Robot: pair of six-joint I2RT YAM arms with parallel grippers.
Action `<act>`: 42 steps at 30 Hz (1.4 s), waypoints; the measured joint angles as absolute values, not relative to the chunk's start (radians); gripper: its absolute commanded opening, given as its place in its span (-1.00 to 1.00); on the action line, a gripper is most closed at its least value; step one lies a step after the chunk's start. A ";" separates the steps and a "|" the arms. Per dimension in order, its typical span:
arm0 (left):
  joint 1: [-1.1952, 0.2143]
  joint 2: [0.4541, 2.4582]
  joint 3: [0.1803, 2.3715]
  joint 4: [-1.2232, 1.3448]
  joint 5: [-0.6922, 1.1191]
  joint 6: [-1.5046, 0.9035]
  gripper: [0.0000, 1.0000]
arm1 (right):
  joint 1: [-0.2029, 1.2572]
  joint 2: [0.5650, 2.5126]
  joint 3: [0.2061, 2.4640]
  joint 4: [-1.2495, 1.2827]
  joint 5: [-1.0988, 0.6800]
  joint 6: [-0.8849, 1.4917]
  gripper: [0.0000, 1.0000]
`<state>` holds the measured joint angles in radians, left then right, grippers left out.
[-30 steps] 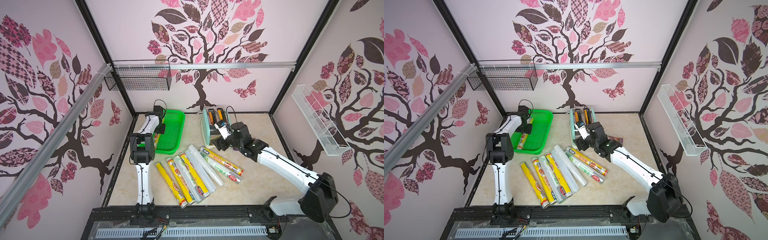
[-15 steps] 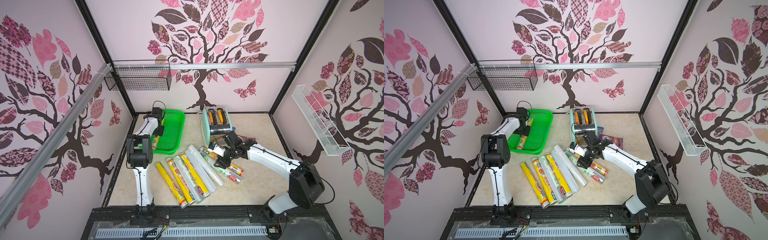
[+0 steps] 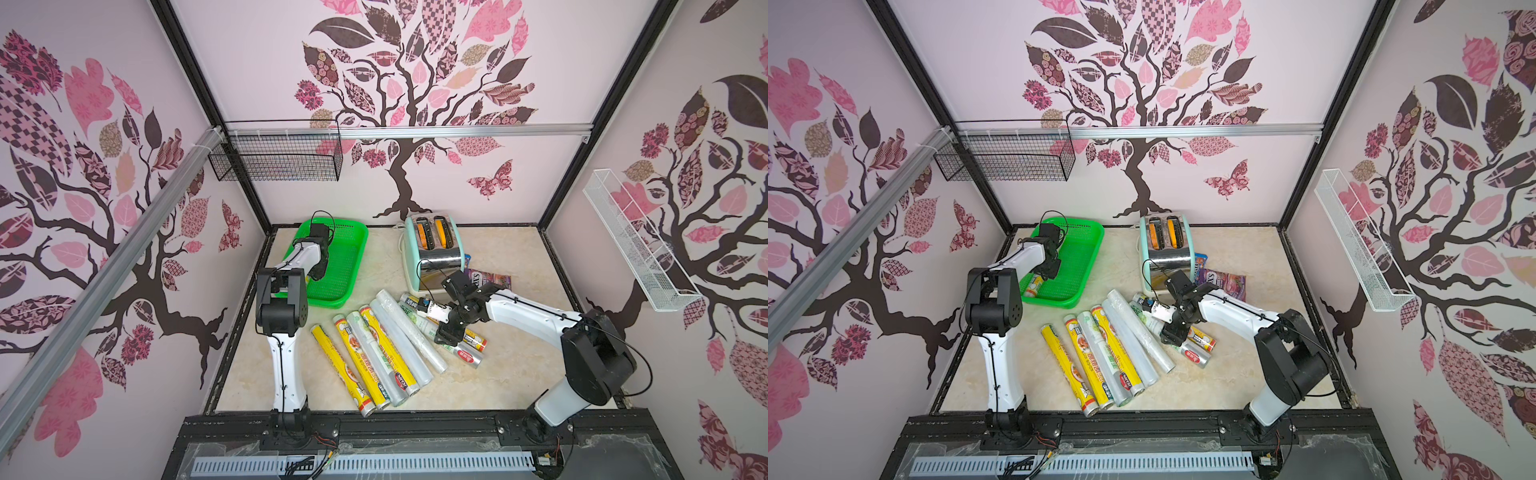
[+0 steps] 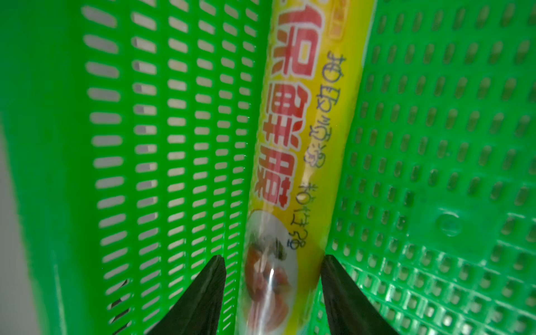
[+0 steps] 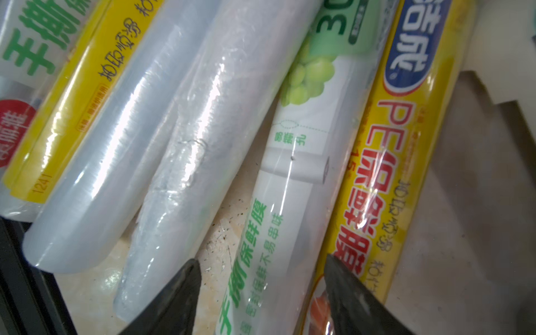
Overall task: Put the plastic wrap into the basket
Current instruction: Place the plastic wrap in the basket, then pick up the plastic wrap from the center of the board.
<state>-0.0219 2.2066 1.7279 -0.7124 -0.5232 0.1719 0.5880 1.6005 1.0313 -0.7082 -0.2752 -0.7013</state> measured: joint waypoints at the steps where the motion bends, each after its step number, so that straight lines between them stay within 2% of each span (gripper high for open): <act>1: -0.022 2.206 1.728 -0.706 -0.530 0.174 0.15 | 0.586 1.600 1.029 -0.710 -0.269 -0.701 0.35; 6: -0.020 2.207 1.755 -0.729 -0.521 0.161 0.22 | 0.579 1.600 1.026 -0.706 -0.253 -0.699 0.22; 11: -0.020 2.204 1.823 -0.783 -0.455 0.106 0.28 | 0.579 1.604 1.023 -0.705 -0.249 -0.700 0.21; 19: -0.028 2.126 1.815 -0.825 -0.303 0.054 0.34 | 0.570 1.605 1.011 -0.711 -0.261 -0.700 0.20; 30: 0.000 1.920 1.721 -0.787 -0.085 0.057 0.43 | 0.587 1.563 1.071 -0.731 -0.377 -0.669 0.28; 37: 0.054 1.814 1.607 -0.779 -0.022 0.077 0.47 | 0.615 1.562 1.106 -0.691 -0.429 -0.639 0.35; 42: 0.067 1.753 1.542 -0.791 0.005 0.080 0.48 | 0.615 1.598 1.134 -0.595 -0.458 -0.530 0.37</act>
<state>0.0669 1.7535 1.5425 -0.7914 0.0051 0.0799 0.6147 1.5982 1.1336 -0.5949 -0.4576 -0.5301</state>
